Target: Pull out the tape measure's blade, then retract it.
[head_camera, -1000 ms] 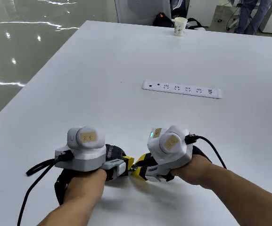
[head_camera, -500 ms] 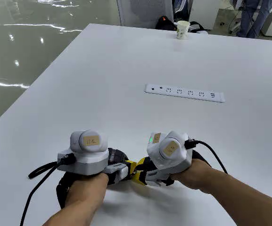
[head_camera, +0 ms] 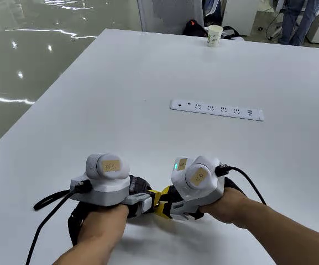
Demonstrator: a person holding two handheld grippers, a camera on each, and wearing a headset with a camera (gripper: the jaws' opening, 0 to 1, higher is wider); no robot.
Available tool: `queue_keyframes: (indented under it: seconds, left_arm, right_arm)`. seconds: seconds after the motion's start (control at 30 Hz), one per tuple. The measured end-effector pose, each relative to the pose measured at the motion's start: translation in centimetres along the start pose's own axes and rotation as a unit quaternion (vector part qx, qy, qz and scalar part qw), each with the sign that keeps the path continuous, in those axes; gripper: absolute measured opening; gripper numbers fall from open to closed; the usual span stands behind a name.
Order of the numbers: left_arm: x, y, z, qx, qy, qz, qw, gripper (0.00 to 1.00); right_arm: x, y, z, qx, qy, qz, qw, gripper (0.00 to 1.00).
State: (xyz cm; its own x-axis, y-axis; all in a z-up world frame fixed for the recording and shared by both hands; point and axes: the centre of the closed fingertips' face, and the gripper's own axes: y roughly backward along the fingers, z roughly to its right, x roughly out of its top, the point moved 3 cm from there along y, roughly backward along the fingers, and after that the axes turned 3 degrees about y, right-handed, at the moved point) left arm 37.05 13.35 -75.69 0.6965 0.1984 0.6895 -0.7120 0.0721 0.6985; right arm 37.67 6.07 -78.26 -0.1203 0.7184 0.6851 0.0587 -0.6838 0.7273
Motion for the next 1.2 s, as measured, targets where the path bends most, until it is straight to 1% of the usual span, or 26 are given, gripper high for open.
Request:
queue_keyframes:
  seconds: [0.27, 0.47, 0.6, 0.7, 0.93, 1.2]
  left_arm:
    - [-0.1, 0.0, 0.1, -0.004, 0.002, -0.005, 1.0, 0.64]
    - [-0.1, 0.0, 0.2, -0.008, 0.002, -0.009, 0.9999, 0.64]
    - [0.2, 0.2, 0.2, -0.01, -0.008, -0.008, 0.9999, 0.63]
    - [0.4, 0.4, 0.1, -0.012, -0.007, -0.006, 0.9999, 0.63]
    - [0.8, 0.8, 0.0, -0.017, -0.011, -0.003, 0.9998, 0.64]
    - [0.5, 1.2, 0.4, -0.026, -0.021, -0.005, 0.9994, 0.65]
  right_arm:
    - [0.0, 0.2, 0.0, -0.001, 0.0, 0.002, 1.0, 0.12]
    - [0.0, 0.6, 0.3, -0.006, 0.0, 0.003, 1.0, 0.15]
    - [0.0, 0.9, 0.3, -0.009, -0.003, 0.004, 0.9999, 0.15]
    - [-0.1, 1.1, 0.4, -0.011, -0.006, 0.004, 0.9999, 0.16]
    - [-0.3, 2.0, 0.3, -0.02, -0.012, 0.006, 0.9997, 0.17]
    - [-1.2, 3.2, 0.1, -0.031, -0.019, 0.004, 0.9993, 0.2]
